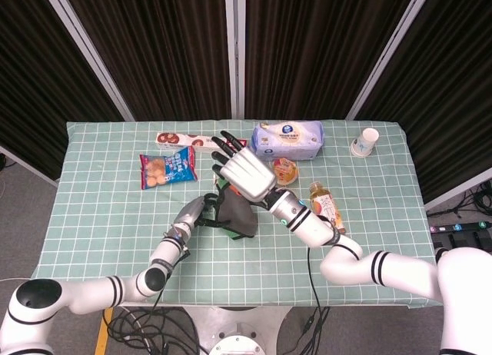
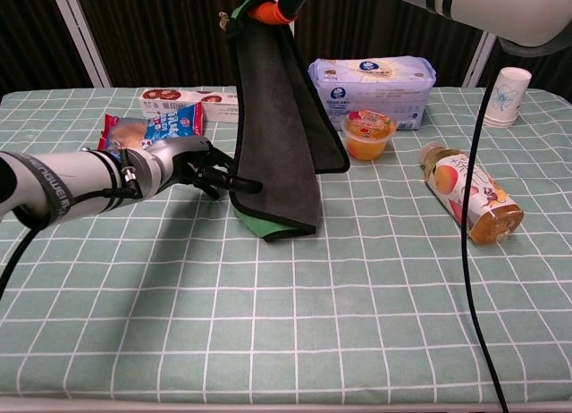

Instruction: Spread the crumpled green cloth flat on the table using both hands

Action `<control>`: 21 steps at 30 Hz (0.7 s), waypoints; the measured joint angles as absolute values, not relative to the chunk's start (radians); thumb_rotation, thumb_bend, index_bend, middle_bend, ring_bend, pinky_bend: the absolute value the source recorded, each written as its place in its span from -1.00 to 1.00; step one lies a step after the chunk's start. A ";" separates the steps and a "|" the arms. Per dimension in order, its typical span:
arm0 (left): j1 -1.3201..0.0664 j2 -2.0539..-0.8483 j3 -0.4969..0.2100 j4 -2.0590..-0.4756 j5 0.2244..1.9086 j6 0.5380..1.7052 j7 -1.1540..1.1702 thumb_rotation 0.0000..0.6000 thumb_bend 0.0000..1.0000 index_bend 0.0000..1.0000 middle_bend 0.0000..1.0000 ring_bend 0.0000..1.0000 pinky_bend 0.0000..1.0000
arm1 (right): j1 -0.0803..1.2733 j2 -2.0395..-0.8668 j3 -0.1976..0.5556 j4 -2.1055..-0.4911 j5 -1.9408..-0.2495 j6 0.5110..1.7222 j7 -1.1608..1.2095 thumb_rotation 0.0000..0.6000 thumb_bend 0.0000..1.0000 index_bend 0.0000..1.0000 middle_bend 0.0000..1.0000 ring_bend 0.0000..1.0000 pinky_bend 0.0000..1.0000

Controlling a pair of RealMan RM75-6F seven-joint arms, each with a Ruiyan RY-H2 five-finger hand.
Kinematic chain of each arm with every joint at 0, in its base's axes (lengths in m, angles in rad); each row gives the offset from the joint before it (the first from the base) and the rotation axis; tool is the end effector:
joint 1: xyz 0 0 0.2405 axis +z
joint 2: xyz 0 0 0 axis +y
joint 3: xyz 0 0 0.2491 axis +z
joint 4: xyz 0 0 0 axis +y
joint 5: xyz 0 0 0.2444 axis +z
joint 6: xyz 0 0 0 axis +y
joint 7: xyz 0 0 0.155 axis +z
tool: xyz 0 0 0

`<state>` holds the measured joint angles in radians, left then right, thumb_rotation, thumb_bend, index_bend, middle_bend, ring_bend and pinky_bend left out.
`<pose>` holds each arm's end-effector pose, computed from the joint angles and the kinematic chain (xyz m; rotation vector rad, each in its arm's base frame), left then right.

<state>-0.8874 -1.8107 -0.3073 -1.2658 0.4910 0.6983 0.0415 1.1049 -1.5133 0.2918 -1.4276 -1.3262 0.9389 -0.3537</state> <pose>-0.1177 0.3687 -0.1470 -1.4055 -1.9562 -0.9121 0.0343 -0.4007 -0.0197 2.0580 -0.3131 1.2473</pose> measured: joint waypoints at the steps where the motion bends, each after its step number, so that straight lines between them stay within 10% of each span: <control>1: -0.886 -1.811 -0.310 -1.262 0.490 0.696 0.037 0.58 -0.51 0.35 -0.47 -0.65 -0.52 | 1.106 -1.516 0.293 -1.429 -1.324 0.940 -0.357 1.00 -0.08 0.38 -0.39 -0.85 -0.84; 21: -0.795 -1.749 -0.316 -1.302 0.690 0.743 -0.051 0.86 -0.08 0.61 -0.25 -0.62 -0.52 | 1.039 -1.474 0.277 -1.498 -1.307 1.003 -0.339 1.00 -0.08 0.37 -0.39 -0.85 -0.84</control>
<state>-0.7951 -1.7486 -0.3162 -1.3016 0.6904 0.7430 -0.0507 1.0385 -1.4739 0.2770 -1.4980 -1.3073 1.0028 -0.3395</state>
